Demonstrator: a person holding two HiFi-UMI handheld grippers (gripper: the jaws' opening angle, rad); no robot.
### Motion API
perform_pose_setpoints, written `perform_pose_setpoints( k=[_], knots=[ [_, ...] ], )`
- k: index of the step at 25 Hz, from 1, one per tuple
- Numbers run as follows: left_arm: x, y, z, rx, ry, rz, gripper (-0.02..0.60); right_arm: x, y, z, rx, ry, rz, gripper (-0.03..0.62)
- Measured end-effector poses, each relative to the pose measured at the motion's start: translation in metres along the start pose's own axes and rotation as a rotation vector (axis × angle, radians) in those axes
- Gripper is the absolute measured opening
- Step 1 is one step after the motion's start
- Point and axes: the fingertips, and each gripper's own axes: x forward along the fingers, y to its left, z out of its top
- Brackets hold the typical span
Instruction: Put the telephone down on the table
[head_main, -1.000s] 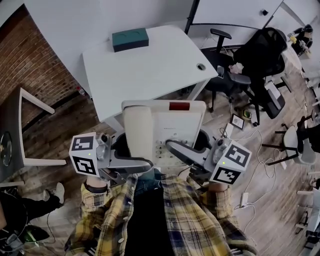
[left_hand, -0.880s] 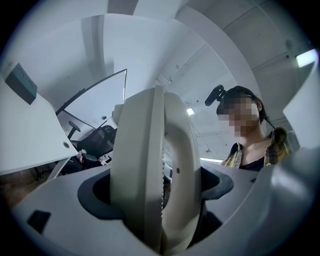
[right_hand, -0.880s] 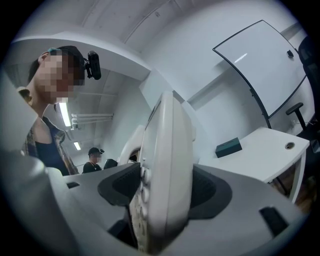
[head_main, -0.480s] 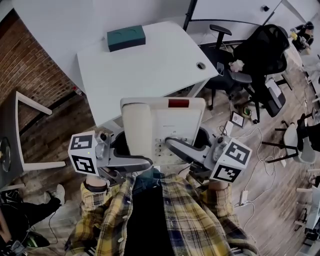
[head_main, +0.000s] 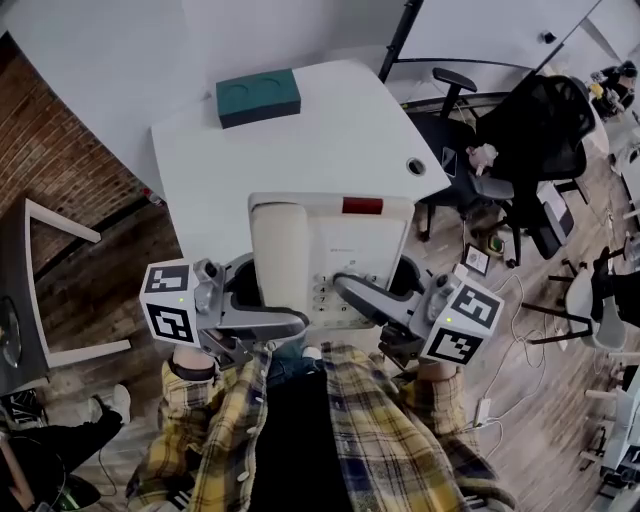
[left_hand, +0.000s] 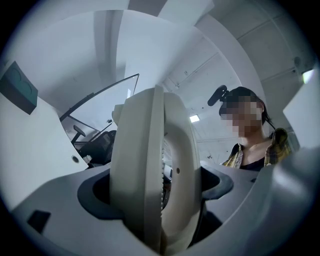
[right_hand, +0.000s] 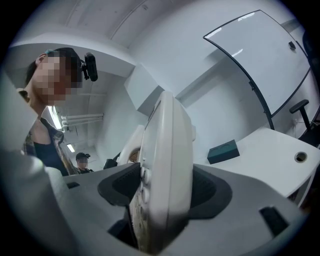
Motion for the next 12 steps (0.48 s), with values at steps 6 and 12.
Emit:
perform_pose_setpoints(
  k=[6,12],
  knots=[
    [-0.016,0.037,0.039,-0.009,-0.007,-0.002,0.428,0.042,-0.030,0.021,0.009,0.018,-0.007,0.275],
    [-0.024,0.058,0.056,-0.019,-0.008,-0.019,0.428,0.062,-0.047,0.030,0.013,0.023,-0.027,0.275]
  ],
)
